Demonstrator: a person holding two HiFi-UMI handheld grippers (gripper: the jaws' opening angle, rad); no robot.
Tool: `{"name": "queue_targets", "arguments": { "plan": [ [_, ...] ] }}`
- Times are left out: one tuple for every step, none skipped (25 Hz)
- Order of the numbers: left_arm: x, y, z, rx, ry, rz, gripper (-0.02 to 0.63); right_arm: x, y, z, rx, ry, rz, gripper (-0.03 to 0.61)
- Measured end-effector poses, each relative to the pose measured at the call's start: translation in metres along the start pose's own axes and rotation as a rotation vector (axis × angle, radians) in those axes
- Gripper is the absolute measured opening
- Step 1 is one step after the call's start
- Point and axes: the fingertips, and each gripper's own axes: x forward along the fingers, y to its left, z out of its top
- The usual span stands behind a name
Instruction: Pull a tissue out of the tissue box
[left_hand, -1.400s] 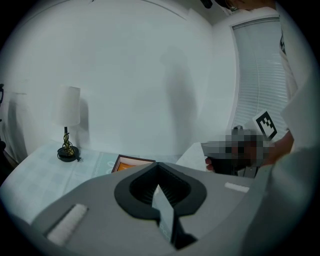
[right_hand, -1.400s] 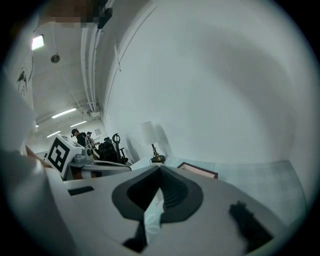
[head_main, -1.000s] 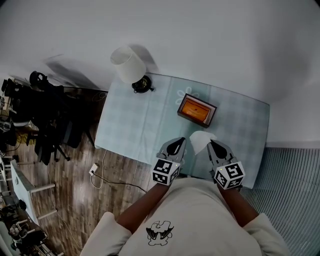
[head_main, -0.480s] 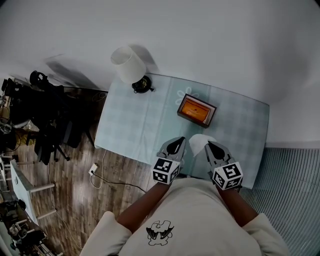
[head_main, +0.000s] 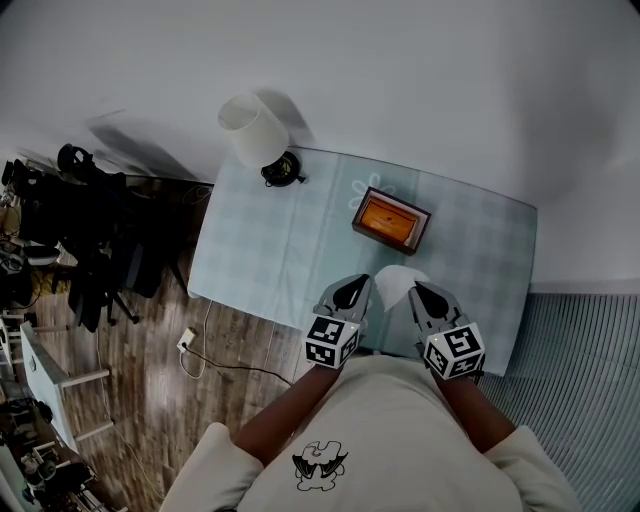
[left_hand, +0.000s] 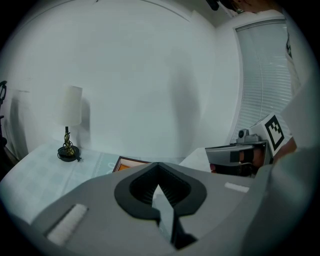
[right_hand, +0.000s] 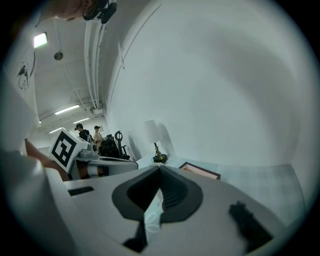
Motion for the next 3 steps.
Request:
{"name": "queue_targets", "arguments": {
  "plan": [
    [0.0002, -0.0002, -0.0002, -0.001, 0.0, 0.0, 0.006, -0.0003, -0.0001, 0.0, 0.0, 0.0, 0.0, 0.013],
    [0.0005, -0.0003, -0.0005, -0.002, 0.001, -0.001, 0.006, -0.0005, -0.0002, 0.0, 0.0, -0.001, 0.0, 0.013],
    [0.0008, -0.0005, -0.0007, -0.004, 0.001, -0.001, 0.006, -0.0007, -0.0003, -0.0001, 0.0, -0.001, -0.001, 0.013]
  ]
}}
